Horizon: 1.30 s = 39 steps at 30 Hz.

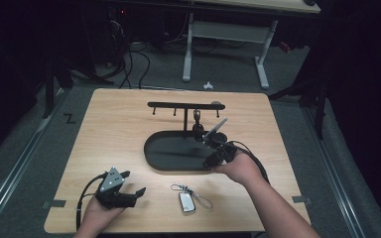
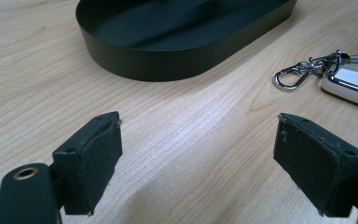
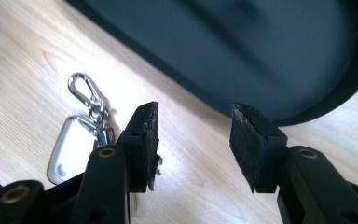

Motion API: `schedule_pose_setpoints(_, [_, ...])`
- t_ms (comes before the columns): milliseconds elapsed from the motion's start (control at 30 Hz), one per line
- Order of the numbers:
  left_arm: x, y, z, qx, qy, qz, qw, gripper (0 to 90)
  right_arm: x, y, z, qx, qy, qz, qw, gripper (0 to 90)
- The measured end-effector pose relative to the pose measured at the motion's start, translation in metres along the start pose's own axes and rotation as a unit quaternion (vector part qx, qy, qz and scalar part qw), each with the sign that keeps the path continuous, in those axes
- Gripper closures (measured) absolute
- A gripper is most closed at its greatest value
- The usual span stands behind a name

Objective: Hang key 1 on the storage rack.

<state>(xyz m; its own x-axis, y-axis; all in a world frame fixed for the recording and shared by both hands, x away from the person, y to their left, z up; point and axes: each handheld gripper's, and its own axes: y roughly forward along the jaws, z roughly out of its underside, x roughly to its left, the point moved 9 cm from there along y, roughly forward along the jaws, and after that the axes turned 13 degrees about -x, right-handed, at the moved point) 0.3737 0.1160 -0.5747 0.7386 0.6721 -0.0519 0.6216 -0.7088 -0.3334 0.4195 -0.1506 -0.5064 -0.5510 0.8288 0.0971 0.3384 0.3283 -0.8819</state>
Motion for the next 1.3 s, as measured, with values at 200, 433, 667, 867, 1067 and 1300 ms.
schedule_pose_setpoints(200, [-0.001,0.000,0.001,0.003,0.002,0.001,1.0000,15.8,0.009,0.012,0.018,0.007,0.000,-0.007,1.0000,51.4])
schedule_pose_setpoints(433, [-0.001,0.001,0.001,0.004,0.004,0.001,1.0000,15.7,0.018,0.024,0.033,0.015,-0.017,-0.003,0.9998,44.9])
schedule_pose_setpoints(667, [-0.002,0.001,0.001,0.005,0.006,0.002,1.0000,15.8,0.037,0.034,0.032,0.016,-0.037,-0.010,0.9992,44.3])
schedule_pose_setpoints(867, [-0.001,0.001,0.001,0.006,0.006,0.002,1.0000,15.7,0.056,0.048,0.025,0.015,-0.050,-0.022,0.9984,45.3])
schedule_pose_setpoints(1067, [-0.001,0.001,0.001,0.006,0.007,0.002,1.0000,15.7,0.068,0.060,0.023,0.024,-0.056,-0.022,0.9979,49.6])
schedule_pose_setpoints(1300, [-0.001,0.001,0.001,0.007,0.006,0.002,1.0000,15.7,0.076,0.070,0.025,0.030,-0.068,-0.026,0.9969,53.8])
